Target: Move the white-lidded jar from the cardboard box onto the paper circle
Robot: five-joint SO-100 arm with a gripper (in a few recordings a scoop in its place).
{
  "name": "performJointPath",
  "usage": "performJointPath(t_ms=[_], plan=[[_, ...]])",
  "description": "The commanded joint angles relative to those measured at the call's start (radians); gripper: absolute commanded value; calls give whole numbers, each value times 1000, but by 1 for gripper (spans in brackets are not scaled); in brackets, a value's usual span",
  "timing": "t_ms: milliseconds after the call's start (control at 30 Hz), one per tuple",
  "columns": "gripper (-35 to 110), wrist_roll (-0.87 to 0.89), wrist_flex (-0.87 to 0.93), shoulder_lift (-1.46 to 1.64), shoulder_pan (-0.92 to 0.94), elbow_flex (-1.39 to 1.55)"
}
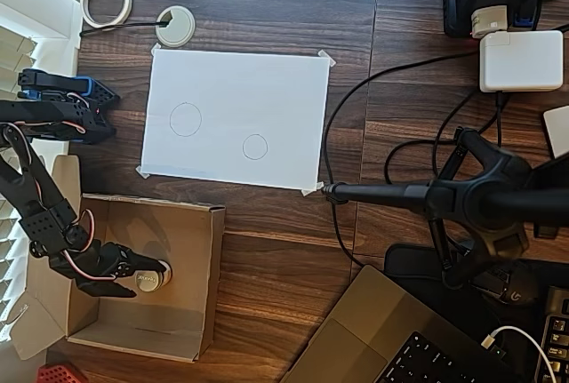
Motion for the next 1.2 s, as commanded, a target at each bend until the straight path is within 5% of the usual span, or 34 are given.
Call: performJointPath(t_ms=[0, 800, 1167], plan=[[23, -5, 0, 51, 18, -3], [12, 155, -31, 353, -114, -94], [11, 334, -57, 638, -399, -75]])
